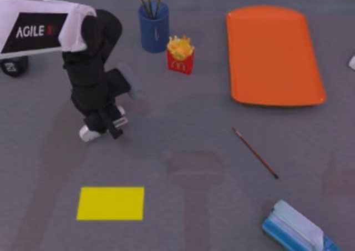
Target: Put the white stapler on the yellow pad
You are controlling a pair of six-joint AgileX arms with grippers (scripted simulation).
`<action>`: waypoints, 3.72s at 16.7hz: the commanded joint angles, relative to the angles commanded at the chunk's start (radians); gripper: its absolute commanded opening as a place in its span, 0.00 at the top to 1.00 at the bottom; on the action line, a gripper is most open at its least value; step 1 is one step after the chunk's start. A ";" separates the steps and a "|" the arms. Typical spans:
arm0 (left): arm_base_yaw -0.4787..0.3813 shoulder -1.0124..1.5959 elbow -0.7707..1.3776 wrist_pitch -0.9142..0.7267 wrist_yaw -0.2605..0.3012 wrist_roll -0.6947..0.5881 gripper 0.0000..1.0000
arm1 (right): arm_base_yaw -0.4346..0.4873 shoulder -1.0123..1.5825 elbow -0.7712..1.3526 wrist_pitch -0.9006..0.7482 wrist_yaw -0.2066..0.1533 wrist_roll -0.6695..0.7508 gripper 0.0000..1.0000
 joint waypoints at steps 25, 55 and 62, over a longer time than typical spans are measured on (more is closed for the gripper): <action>-0.169 -0.549 -0.318 -0.255 0.004 0.334 1.00 | 0.000 0.000 0.000 0.000 0.000 0.000 0.00; -0.188 -0.422 -0.590 0.146 0.004 0.347 0.32 | 0.000 0.000 0.000 0.000 0.000 0.000 0.00; -0.188 -0.422 -0.590 0.146 0.004 0.347 0.00 | 0.000 0.000 0.000 0.000 0.000 0.000 0.00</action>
